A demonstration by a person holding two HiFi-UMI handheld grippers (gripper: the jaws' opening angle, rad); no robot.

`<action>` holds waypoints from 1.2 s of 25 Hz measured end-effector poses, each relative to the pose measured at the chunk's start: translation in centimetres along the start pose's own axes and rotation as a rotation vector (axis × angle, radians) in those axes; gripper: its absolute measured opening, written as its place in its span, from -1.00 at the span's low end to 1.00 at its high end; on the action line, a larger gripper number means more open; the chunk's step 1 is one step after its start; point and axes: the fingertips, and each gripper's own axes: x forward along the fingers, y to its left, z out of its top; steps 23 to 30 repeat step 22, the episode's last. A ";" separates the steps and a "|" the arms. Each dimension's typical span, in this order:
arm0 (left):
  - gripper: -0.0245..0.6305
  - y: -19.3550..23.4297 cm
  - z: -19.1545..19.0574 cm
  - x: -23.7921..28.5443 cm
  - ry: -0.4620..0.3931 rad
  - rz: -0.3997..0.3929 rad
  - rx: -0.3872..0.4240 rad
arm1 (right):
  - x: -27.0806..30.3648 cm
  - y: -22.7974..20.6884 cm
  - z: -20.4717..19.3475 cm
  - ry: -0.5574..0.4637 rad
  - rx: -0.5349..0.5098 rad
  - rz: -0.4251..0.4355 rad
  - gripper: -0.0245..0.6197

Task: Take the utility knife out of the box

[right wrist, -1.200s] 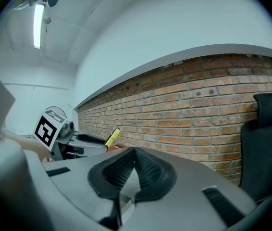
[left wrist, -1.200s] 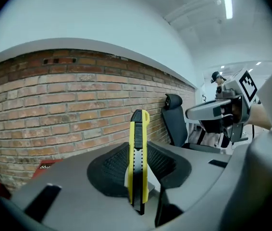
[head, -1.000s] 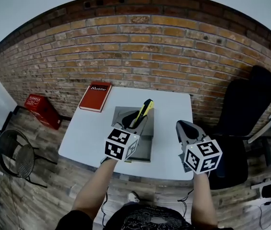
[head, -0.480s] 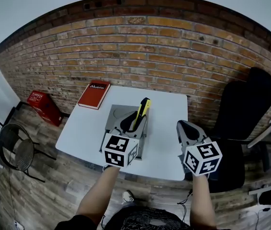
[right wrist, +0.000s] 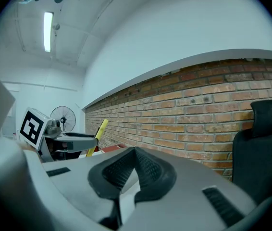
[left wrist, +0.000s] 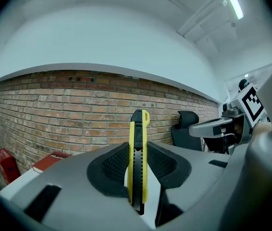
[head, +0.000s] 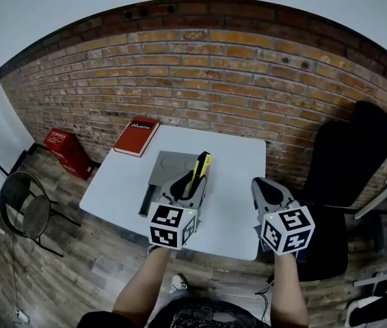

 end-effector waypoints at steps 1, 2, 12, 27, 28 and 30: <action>-0.53 0.0 -0.1 -0.1 0.003 0.002 -0.001 | 0.0 0.0 0.0 -0.001 -0.001 0.001 -0.87; -0.53 -0.1 -0.2 -0.2 0.007 0.004 0.000 | -0.1 0.0 0.0 -0.003 0.000 0.002 -0.87; -0.53 -0.1 -0.1 -0.7 0.008 0.013 0.003 | -0.7 0.0 0.3 -0.015 0.004 0.002 -0.87; -0.53 -0.4 -0.1 -0.7 0.007 0.006 0.003 | -1.1 -0.1 0.2 -0.013 -0.001 -0.006 -0.87; -0.53 -0.4 -0.1 -0.7 0.007 0.006 0.003 | -1.1 -0.1 0.2 -0.013 -0.001 -0.006 -0.87; -0.53 -0.4 -0.1 -0.7 0.007 0.006 0.003 | -1.1 -0.1 0.2 -0.013 -0.001 -0.006 -0.87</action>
